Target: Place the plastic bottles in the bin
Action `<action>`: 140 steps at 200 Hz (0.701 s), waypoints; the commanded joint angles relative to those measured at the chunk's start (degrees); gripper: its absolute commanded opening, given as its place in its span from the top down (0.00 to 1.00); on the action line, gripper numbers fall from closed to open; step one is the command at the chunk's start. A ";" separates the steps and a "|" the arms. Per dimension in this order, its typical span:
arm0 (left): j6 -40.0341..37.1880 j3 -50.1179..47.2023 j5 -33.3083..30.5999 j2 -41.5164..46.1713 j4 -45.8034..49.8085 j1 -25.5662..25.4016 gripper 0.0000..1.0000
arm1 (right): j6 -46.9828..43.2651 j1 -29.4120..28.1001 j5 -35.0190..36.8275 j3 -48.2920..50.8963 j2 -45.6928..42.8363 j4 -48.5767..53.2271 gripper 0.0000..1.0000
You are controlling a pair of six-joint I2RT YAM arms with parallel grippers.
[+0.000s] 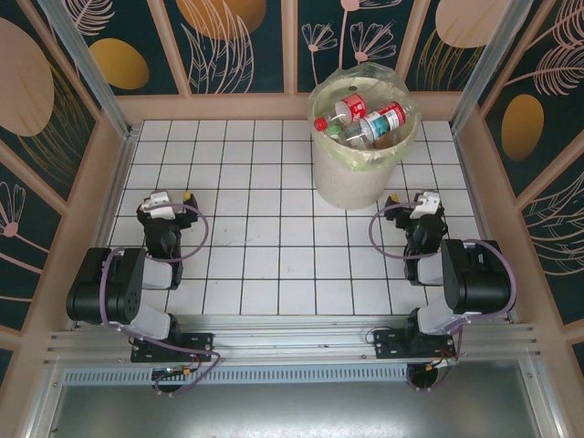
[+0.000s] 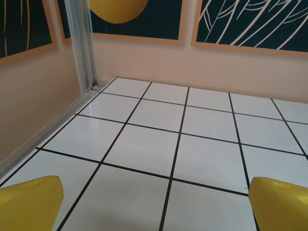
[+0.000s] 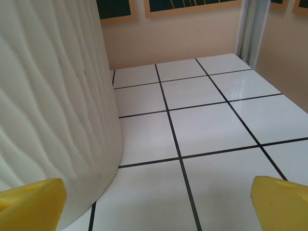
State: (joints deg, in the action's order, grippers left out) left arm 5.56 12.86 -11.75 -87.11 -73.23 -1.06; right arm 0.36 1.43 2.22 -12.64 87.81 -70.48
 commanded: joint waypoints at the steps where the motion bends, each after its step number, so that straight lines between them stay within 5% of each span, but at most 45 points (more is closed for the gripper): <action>1: -0.91 -0.45 2.17 0.35 -1.43 0.35 0.01 | 0.29 0.32 -3.38 0.29 -0.04 -2.41 0.01; 36: -1.57 -1.43 4.02 0.55 -3.03 0.36 0.01 | -0.19 0.33 -4.45 5.88 -0.72 -12.29 0.01; 70: -1.57 0.52 4.21 0.14 0.08 0.36 0.01 | 0.37 0.63 -4.48 -1.47 0.23 0.51 0.01; 140: -1.62 0.67 4.19 0.10 0.39 0.36 0.01 | 0.71 0.85 -4.06 -1.03 0.34 -0.58 0.01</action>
State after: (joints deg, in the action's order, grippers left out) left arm 4.64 12.73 -8.16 -87.05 -72.58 -1.06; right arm 0.36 1.96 -1.10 -13.10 87.92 -71.00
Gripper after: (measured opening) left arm 0.986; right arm 0.990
